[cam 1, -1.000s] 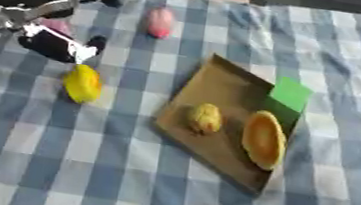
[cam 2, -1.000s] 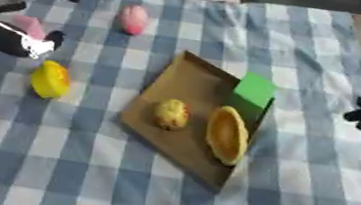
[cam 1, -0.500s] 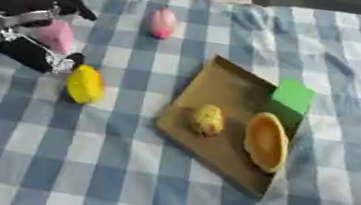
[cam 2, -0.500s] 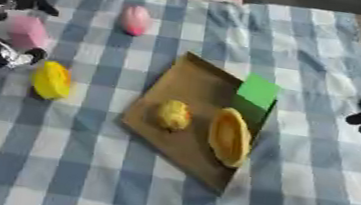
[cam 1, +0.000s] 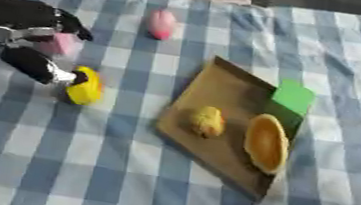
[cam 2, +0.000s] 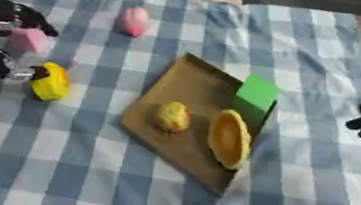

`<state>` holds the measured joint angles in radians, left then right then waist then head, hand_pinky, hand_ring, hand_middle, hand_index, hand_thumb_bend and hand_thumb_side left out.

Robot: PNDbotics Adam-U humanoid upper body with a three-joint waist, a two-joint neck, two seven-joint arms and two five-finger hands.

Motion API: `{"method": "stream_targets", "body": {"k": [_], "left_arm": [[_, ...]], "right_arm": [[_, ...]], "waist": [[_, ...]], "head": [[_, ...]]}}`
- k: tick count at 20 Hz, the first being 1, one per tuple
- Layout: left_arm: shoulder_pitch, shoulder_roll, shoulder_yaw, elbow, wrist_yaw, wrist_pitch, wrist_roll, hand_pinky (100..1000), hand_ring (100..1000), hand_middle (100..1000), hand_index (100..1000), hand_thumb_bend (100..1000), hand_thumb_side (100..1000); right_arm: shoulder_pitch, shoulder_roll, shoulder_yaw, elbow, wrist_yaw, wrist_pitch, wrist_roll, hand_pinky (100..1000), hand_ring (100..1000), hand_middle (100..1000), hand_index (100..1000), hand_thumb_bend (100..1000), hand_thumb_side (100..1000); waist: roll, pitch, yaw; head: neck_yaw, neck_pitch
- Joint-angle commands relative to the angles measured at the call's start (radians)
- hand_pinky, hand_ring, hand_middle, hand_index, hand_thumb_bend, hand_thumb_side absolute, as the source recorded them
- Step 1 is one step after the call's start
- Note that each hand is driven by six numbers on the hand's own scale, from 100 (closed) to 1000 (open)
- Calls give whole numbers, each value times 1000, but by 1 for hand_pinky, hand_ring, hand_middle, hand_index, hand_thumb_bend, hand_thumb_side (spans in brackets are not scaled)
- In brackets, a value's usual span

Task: Pick up objects on the table and place them in the box.

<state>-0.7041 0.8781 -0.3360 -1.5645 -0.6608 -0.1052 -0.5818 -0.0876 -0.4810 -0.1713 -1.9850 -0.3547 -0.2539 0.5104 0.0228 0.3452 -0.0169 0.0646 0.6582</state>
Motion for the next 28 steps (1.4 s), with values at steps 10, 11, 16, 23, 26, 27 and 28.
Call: {"method": "stream_targets", "body": {"k": [10,11,16,23,26,27,28], "left_arm": [[-17,-5,3,90,-43,-15,-22,864,850,782,922,414,825],[-18,-11,1,93,-39,-16,-20,860,846,778,920,404,827],[-27,-40,-13,115,-35,-19,-18,842,818,751,910,387,821],[-34,-68,-25,155,-57,-26,-4,807,774,699,881,390,782],[-35,-76,-29,171,-77,-29,3,788,744,661,864,382,741],[-35,-79,-30,177,-82,-31,5,776,725,637,860,379,724],[-35,-81,-31,182,-87,-32,6,764,708,619,858,380,714]], "right_arm": [[-5,-9,-2,-15,8,2,9,983,723,561,969,100,486],[-5,-8,-2,-15,8,3,10,983,723,561,969,100,487],[-4,-3,-2,-15,9,2,11,983,723,561,968,100,489],[-4,3,-2,-15,12,4,13,984,723,560,969,100,496],[-4,4,-2,-15,11,4,13,984,723,560,969,100,497],[-5,5,-2,-15,10,4,13,984,723,560,969,100,497],[-5,5,-2,-15,10,4,14,984,723,560,969,100,497]], "waist": [[-6,-12,0],[-7,-11,0],[-12,-10,-3],[-13,-7,-6],[-14,-7,-7],[-15,-7,-7],[-15,-7,-7]], "head": [[6,-16],[7,-17],[10,-21],[11,-21],[11,-21],[12,-21],[12,-22]]}}
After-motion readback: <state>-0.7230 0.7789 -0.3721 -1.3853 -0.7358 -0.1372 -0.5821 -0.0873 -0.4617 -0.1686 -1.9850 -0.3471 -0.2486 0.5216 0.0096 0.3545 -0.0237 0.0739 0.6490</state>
